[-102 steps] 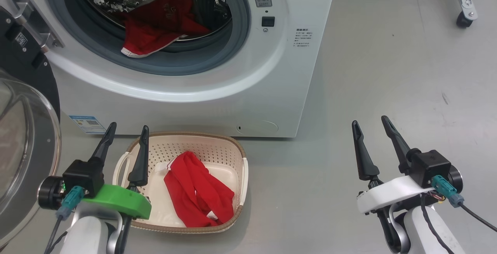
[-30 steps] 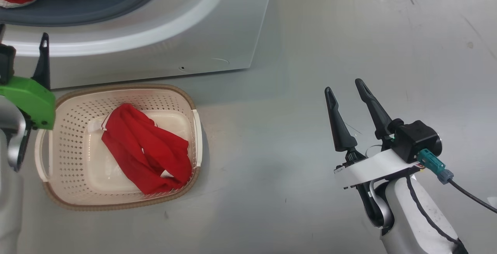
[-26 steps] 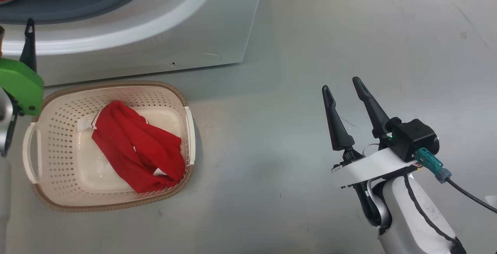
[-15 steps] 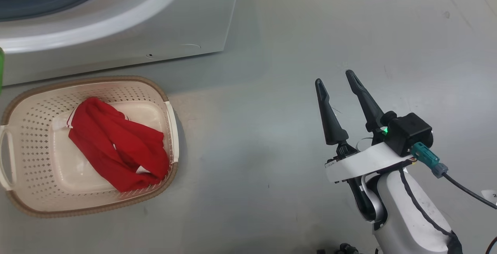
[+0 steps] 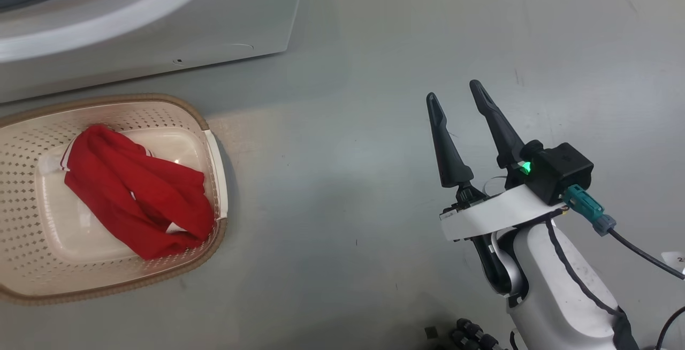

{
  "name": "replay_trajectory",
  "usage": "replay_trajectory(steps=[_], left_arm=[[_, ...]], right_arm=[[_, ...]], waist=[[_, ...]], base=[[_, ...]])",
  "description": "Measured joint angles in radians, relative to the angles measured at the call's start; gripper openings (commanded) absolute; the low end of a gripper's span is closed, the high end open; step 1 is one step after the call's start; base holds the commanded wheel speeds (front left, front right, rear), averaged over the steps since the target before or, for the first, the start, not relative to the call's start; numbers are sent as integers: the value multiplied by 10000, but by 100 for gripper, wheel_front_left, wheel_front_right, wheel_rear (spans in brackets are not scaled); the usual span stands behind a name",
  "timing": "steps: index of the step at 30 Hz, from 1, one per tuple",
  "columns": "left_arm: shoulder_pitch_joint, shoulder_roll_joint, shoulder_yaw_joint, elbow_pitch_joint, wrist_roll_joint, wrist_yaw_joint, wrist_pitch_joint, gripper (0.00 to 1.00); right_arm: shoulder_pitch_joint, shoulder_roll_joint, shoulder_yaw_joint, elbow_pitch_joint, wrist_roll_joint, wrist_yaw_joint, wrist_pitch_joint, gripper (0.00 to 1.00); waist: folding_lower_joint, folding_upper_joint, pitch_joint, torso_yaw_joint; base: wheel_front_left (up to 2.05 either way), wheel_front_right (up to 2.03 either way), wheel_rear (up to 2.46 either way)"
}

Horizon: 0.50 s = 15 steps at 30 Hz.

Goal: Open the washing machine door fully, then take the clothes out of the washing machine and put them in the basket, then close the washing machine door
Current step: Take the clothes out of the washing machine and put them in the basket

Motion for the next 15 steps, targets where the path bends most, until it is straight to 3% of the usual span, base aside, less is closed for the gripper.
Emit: replay_trajectory(steps=[15], left_arm=[[-767,274,-31,970,313,286,397,100]], right_arm=[[-103,4,155,-17,63,-169,0,100]], waist=[[0,0,221,-156]], base=[[0,0,0]])
